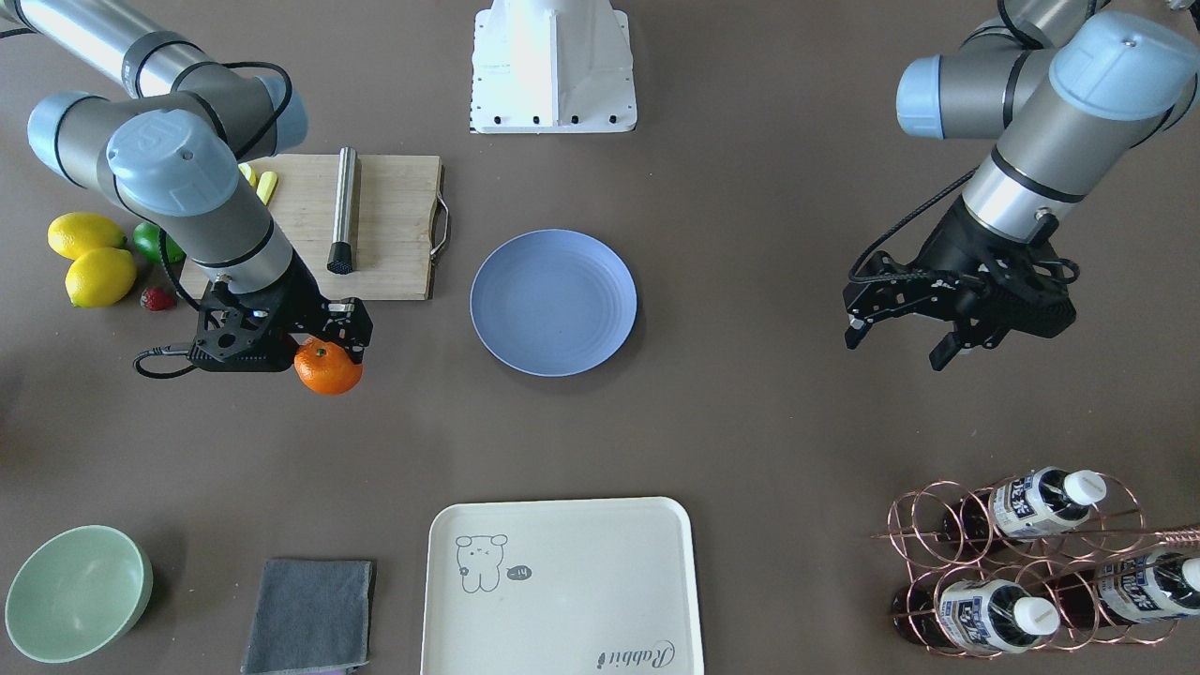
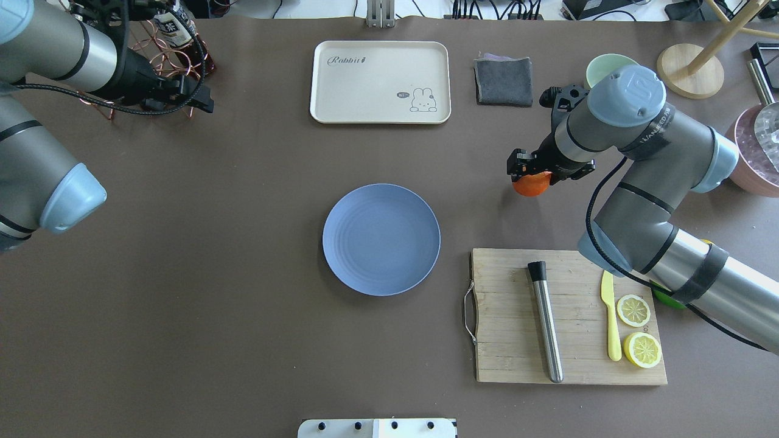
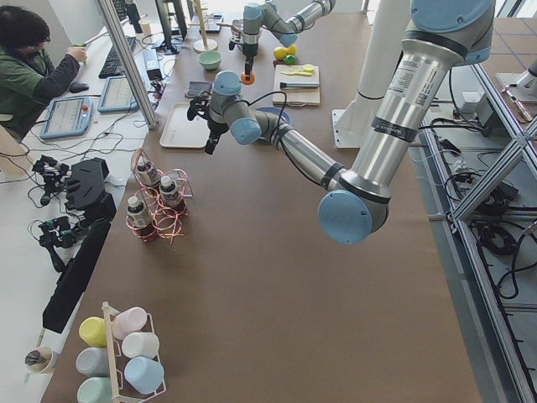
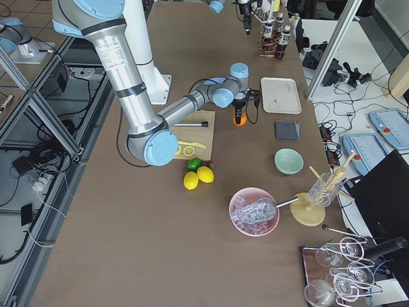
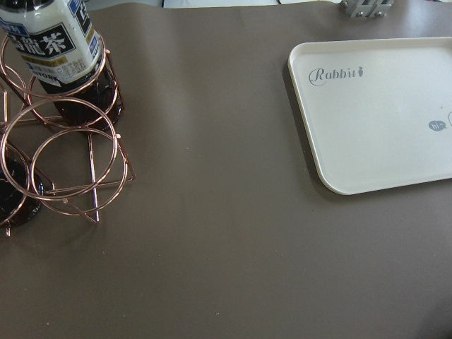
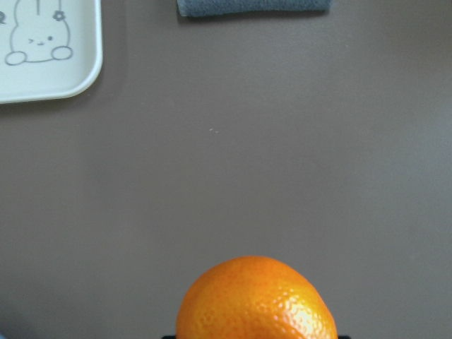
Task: Pick orange to plate
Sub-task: 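Carry the orange with the right gripper over the blue plate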
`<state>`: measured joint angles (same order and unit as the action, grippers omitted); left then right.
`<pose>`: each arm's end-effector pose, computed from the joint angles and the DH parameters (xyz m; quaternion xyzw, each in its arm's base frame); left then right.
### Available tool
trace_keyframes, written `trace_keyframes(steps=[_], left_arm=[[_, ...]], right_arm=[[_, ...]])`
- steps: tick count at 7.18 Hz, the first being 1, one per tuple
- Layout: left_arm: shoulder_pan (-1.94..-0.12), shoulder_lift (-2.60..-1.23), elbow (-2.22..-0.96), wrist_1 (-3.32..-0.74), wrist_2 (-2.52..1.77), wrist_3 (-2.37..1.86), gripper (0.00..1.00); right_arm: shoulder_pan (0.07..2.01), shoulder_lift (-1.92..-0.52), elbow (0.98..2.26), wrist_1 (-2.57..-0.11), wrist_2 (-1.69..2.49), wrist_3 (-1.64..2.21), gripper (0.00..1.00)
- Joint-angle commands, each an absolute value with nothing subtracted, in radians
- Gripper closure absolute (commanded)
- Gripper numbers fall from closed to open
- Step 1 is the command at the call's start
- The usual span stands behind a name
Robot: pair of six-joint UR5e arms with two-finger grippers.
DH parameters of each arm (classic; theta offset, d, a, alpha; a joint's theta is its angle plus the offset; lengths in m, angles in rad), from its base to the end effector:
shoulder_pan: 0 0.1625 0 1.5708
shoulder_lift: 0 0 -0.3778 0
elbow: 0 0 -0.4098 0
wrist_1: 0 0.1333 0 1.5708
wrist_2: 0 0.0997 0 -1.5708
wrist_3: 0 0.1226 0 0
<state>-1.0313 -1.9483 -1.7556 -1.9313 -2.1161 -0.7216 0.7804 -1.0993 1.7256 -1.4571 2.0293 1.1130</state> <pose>0.2637 -0.5761 0.2790 0.2041 0.4475 0.0410 0.8697 -0.4073 -0.5145 0.2728 0.0318 -0.4097 0.0647 0.9093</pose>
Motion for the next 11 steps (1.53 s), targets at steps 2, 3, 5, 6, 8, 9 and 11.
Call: trace_keyframes(steps=[2,3,5,6,8,9,11], left_arm=[[-1.182,-1.902,-1.695,-1.921,-2.233,-0.518,0.02],[-1.219,-1.892,-1.666,-1.919,-2.237,-0.444,0.02],[-1.291,-1.870,-1.615,-1.902,-2.285,-0.320,0.02],[-1.314,-1.867,-1.611,-1.884,-2.286,-0.261,0.02],[-1.333,-1.856,-1.600,-1.879,-2.286,-0.230,0.02],[-1.351,-1.855,-1.583,-1.876,-2.289,-0.188,0.02],[-1.434,-1.755,-1.586,-1.876,-2.359,-0.022,0.02]], right_arm=[[0.579,-0.999,1.802,-1.557,1.863,1.340,1.00],[0.511,-0.964,1.796,-1.560,1.823,1.395,1.00],[0.418,-0.873,1.743,-1.609,1.720,1.414,1.00],[0.408,-0.841,1.694,-1.603,1.714,1.414,1.00],[0.410,-0.778,1.579,-1.574,1.706,1.420,1.00],[0.410,-0.778,1.550,-1.521,1.704,1.424,1.00],[0.423,-0.775,1.534,-1.514,1.706,1.422,1.00]])
